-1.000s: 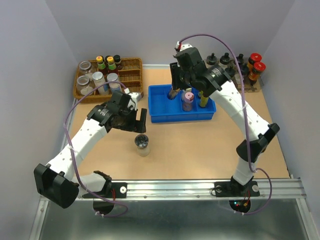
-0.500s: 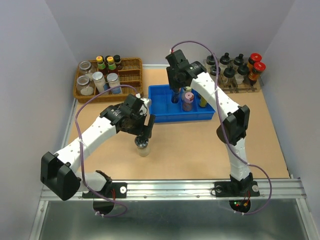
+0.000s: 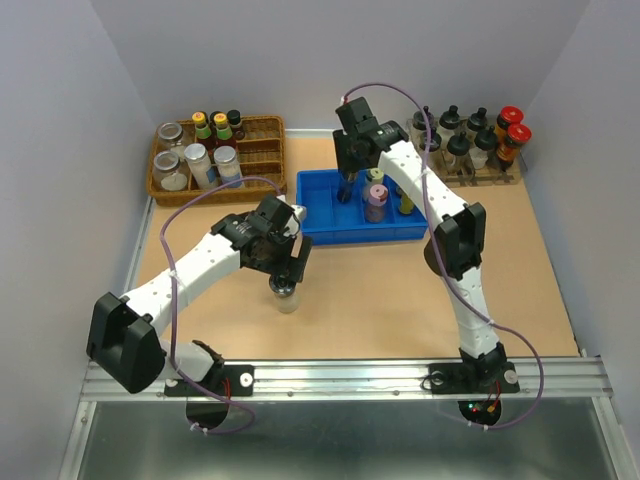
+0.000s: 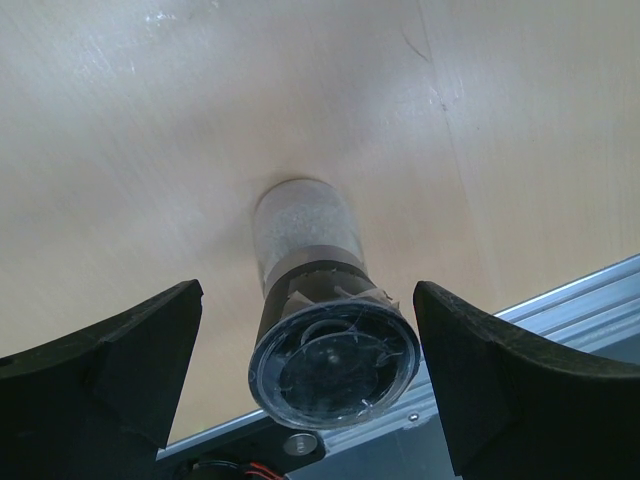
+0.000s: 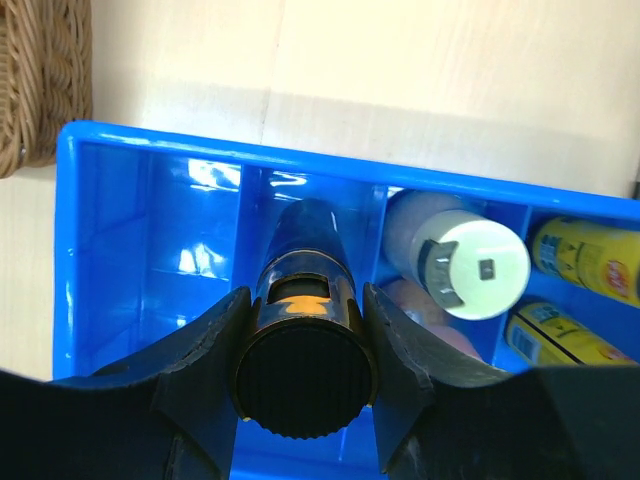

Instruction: Organize the condiment bottles

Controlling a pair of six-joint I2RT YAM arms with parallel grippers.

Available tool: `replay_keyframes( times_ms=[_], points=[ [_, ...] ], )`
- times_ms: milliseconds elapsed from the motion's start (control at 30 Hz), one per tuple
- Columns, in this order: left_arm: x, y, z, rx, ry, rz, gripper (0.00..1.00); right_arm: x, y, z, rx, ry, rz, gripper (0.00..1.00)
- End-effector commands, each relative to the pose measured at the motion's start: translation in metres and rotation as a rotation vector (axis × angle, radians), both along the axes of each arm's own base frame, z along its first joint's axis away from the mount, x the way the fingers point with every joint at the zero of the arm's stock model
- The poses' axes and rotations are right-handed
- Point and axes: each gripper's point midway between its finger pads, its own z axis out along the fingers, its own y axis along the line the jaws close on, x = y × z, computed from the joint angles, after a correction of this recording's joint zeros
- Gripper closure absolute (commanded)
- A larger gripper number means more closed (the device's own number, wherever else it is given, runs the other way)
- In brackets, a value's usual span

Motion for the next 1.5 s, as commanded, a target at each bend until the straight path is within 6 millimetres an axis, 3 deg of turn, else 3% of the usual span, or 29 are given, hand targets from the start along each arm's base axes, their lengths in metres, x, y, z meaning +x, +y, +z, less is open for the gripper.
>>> replay_keyframes(
  times_ms=[0, 233, 467, 567, 600, 633, 700, 800, 1233, 1300, 1400, 1433, 1467],
  points=[
    [0.000, -0.003, -0.004, 0.017, 0.000, -0.032, 0.01, 0.019, 0.019, 0.033, 0.077, -0.115, 0.033, 1.00],
    [-0.004, -0.002, -0.011, 0.044, 0.024, -0.053, 0.04, 0.023, 0.015, 0.027, 0.047, -0.119, 0.024, 1.00],
    [-0.006, 0.001, -0.005, 0.059, 0.029, -0.049, 0.04, 0.026, 0.014, 0.016, 0.038, -0.103, 0.030, 0.97],
    [-0.007, 0.003, -0.006, 0.064, 0.035, -0.047, 0.04, 0.025, 0.017, 0.017, 0.048, -0.100, 0.044, 0.87],
    [-0.008, 0.003, -0.007, 0.065, 0.038, -0.046, 0.04, 0.024, 0.019, 0.016, 0.052, -0.098, 0.052, 0.67],
    [-0.008, 0.003, -0.007, 0.064, 0.039, -0.047, 0.04, 0.025, 0.019, 0.017, 0.056, -0.099, 0.054, 0.59],
    [-0.008, 0.002, -0.006, 0.060, 0.040, -0.046, 0.04, 0.024, 0.022, 0.019, 0.064, -0.100, 0.069, 0.43],
    [-0.006, 0.002, -0.005, 0.060, 0.034, -0.045, 0.04, 0.024, 0.024, 0.022, 0.074, -0.105, 0.078, 0.30],
    [-0.007, 0.000, -0.004, 0.055, 0.038, -0.046, 0.04, 0.026, 0.018, 0.047, 0.085, -0.160, 0.050, 0.09],
    [-0.008, -0.001, -0.003, 0.047, 0.042, -0.050, 0.04, 0.024, 0.012, 0.061, 0.080, -0.188, 0.022, 0.00],
    [-0.010, 0.000, -0.002, 0.046, 0.046, -0.055, 0.04, 0.019, -0.005, 0.075, 0.052, -0.213, -0.030, 0.00],
    [-0.012, 0.001, -0.004, 0.048, 0.052, -0.056, 0.04, 0.012, -0.011, 0.093, 0.061, -0.238, -0.041, 0.00],
    [-0.013, 0.000, -0.005, 0.044, 0.059, -0.058, 0.04, 0.009, -0.016, 0.097, 0.059, -0.239, -0.053, 0.00]
  ],
)
